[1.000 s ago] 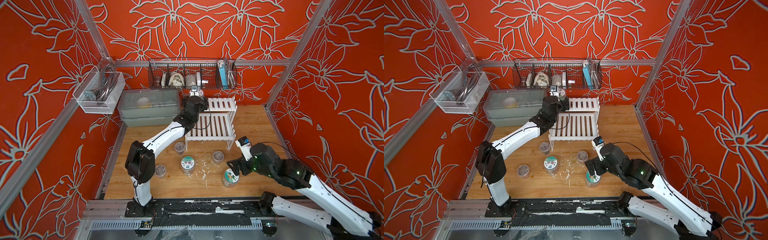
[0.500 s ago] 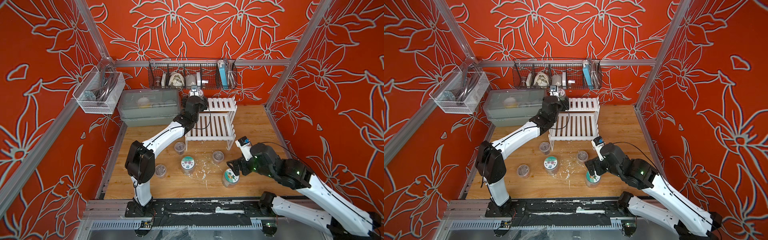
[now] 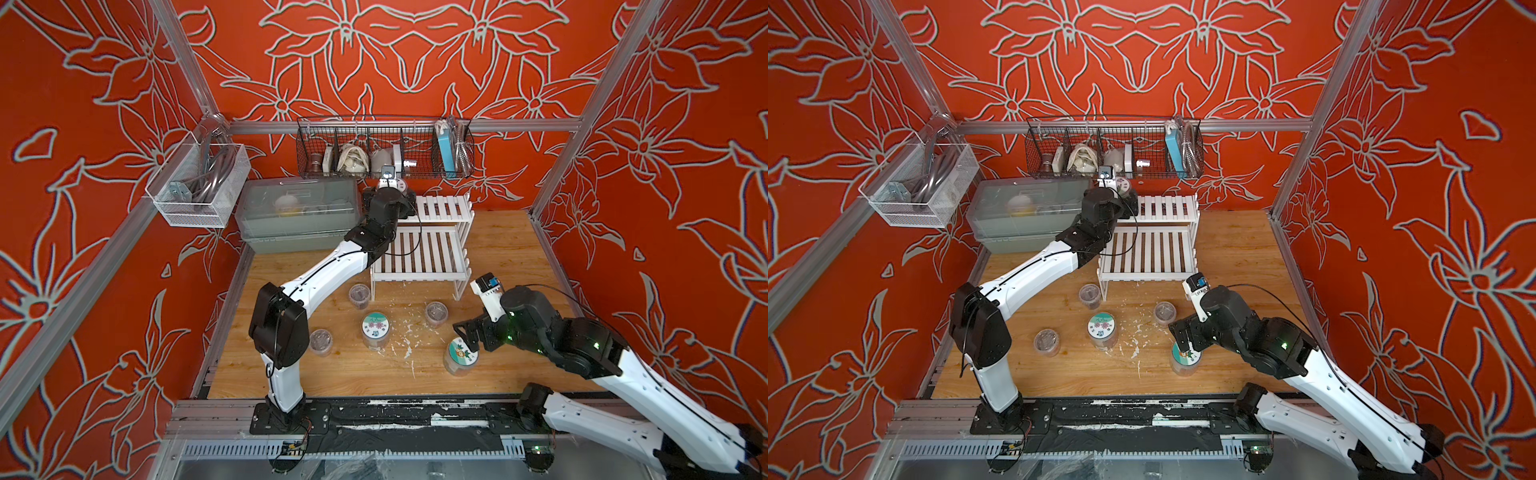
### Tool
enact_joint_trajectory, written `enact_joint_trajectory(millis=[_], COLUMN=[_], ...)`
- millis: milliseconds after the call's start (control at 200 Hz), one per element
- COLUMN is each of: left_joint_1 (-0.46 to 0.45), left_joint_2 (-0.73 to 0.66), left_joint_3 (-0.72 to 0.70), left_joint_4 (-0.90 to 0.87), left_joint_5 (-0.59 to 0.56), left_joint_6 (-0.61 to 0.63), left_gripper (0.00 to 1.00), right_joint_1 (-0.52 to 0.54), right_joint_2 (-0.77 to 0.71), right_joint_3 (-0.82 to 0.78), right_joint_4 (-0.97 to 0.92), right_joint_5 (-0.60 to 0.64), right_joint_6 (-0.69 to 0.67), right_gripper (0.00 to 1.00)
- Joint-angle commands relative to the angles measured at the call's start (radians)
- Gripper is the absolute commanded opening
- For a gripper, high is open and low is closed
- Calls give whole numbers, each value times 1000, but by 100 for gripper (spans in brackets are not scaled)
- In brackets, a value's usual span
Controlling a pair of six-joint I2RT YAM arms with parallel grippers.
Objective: Place the seed container on the shelf
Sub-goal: Place the seed jar on the shelf.
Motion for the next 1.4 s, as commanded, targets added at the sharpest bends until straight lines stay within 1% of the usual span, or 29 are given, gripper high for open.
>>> enact_joint_trajectory(millis=[0,225,415,631,771,951,1276,1391], left_joint_1=[6,5,6,5,6,5,5,-4], left_joint_2=[-61,-135,-192,-230,-263,-350,-566,-615], left_joint_3=[24,-28,-60,-48,-23,-40,-205,-248], left_joint_4=[-22,-25,-32,-69,-147,-266,-484,-572], left_joint_5=[8,10,44,81,115,170,308,402], left_joint_6=[2,-13,-8,5,2,1,-71,-108], left_gripper=[99,99,99,99,99,99,99,99], right_joint_1=[-6,-6,-6,-6,-8,-8,-9,-8], right_joint_2=[-4,-10,-6,-9,-8,-10,-1,5], right_joint_3=[-10,-12,-15,-13,-1,-2,-6,-15], right_joint_4=[12,12,13,11,-1,-2,4,10], right_joint_5=[-11,-15,-17,-17,-12,1,-2,-8], right_joint_6=[17,18,21,23,18,15,14,11], right_gripper=[100,100,100,100,99,100,100,100])
